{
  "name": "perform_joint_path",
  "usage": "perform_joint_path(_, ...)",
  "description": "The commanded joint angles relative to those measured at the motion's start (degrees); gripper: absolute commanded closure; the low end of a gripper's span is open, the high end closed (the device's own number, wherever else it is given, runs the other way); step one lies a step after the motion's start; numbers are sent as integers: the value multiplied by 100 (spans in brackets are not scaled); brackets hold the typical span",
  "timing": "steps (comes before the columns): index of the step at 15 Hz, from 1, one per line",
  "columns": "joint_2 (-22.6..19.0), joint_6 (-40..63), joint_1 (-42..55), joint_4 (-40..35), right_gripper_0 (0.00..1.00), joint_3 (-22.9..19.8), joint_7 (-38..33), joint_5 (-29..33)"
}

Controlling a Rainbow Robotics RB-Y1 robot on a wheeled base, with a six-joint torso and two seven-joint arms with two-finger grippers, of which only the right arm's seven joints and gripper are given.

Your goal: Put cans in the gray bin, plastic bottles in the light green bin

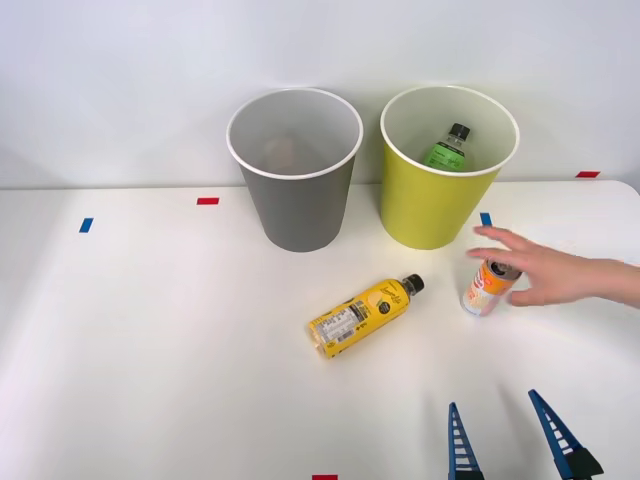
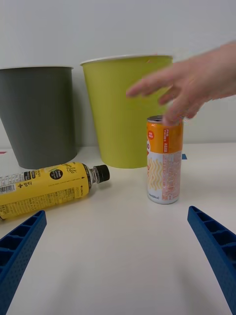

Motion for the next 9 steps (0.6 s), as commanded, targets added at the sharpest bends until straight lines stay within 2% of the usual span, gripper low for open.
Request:
perform_joint_path(1, 0, 0, 0, 0, 0, 0, 0, 0)
perform_joint_path(9, 0, 0, 0, 0, 0, 0, 0, 0)
